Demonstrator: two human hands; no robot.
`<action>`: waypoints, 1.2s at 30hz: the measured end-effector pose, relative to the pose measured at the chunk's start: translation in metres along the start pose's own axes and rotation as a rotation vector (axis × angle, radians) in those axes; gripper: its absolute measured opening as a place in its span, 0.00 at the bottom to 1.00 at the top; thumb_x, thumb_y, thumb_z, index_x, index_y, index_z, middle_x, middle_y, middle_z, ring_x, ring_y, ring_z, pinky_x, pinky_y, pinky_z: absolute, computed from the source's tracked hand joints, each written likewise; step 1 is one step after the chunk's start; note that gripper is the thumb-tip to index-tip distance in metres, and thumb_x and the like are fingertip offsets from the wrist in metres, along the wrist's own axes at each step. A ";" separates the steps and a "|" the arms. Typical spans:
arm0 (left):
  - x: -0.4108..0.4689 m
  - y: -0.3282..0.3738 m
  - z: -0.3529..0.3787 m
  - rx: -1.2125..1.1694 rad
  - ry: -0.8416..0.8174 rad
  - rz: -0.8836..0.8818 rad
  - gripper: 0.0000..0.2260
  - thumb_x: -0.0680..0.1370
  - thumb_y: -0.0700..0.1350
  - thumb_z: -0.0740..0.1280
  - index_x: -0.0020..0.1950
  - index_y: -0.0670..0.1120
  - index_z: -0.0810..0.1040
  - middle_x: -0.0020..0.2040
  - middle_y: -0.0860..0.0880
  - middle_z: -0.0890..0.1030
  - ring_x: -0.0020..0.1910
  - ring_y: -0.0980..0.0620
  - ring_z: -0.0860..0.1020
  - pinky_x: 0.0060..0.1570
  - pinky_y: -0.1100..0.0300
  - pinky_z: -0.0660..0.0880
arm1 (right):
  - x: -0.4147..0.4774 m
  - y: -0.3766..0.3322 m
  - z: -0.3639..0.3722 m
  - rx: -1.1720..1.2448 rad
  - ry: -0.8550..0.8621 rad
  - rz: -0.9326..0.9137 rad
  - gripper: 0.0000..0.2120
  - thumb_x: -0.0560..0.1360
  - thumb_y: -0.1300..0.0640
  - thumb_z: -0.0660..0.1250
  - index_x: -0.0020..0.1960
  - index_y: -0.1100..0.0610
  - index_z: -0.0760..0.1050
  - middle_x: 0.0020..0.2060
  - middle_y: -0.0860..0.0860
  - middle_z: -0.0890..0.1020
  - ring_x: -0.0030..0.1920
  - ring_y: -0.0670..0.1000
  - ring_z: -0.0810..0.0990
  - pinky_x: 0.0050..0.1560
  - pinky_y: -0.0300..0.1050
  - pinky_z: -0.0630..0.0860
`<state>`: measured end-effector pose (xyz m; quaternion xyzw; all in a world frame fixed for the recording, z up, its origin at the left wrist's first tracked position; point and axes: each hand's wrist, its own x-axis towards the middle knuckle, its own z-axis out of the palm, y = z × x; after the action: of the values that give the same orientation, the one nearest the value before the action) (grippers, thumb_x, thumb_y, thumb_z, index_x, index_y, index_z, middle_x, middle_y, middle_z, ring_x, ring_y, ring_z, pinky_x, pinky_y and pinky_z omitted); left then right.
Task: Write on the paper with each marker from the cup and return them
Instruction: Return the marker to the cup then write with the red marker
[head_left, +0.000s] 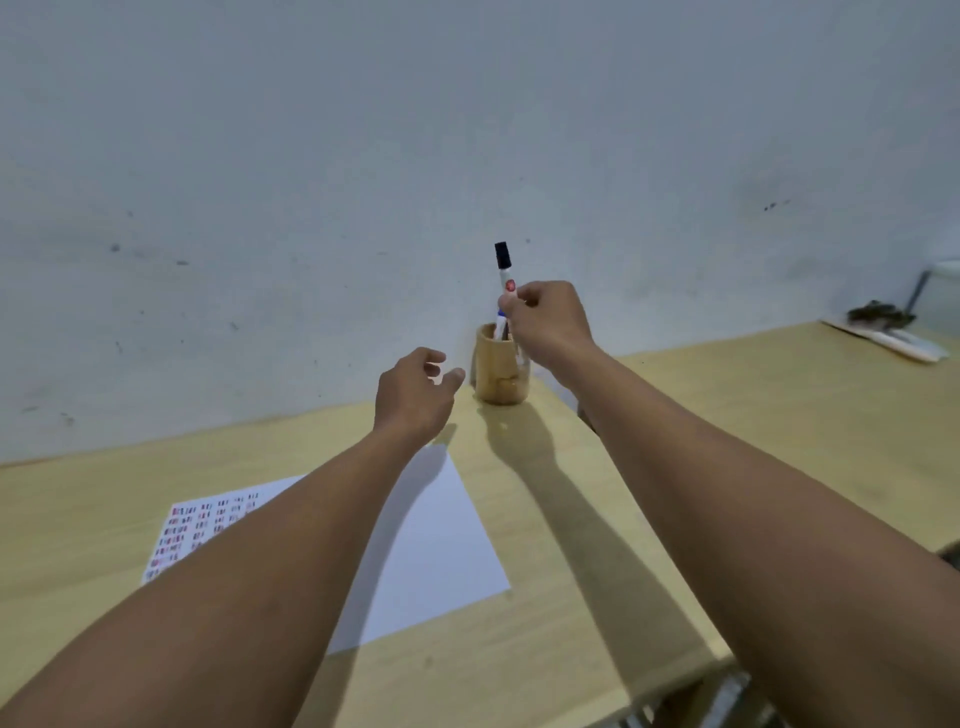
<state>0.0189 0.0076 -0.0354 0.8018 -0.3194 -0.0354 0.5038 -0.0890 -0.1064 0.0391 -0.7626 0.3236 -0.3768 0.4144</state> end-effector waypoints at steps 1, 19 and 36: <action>0.006 0.001 0.009 0.013 -0.020 0.006 0.19 0.77 0.54 0.71 0.65 0.48 0.78 0.57 0.49 0.81 0.53 0.49 0.80 0.57 0.52 0.77 | 0.009 0.002 -0.001 -0.009 0.012 -0.015 0.10 0.82 0.54 0.65 0.56 0.59 0.80 0.40 0.50 0.80 0.35 0.48 0.78 0.42 0.43 0.72; 0.053 0.000 0.088 -0.108 -0.053 0.050 0.23 0.76 0.44 0.68 0.70 0.50 0.69 0.55 0.53 0.78 0.50 0.51 0.79 0.40 0.62 0.76 | 0.085 0.057 0.022 -0.233 -0.120 -0.002 0.07 0.76 0.59 0.71 0.47 0.62 0.86 0.51 0.55 0.86 0.53 0.54 0.83 0.47 0.50 0.79; 0.060 -0.011 0.093 -0.183 -0.047 0.074 0.32 0.71 0.46 0.79 0.72 0.51 0.70 0.59 0.49 0.81 0.55 0.50 0.81 0.52 0.49 0.82 | 0.104 0.075 0.027 -0.301 -0.059 0.075 0.05 0.72 0.58 0.76 0.48 0.54 0.84 0.47 0.52 0.84 0.46 0.53 0.83 0.50 0.50 0.83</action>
<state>0.0367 -0.0948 -0.0744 0.7391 -0.3557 -0.0645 0.5684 -0.0269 -0.2134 -0.0050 -0.8141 0.3925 -0.2856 0.3186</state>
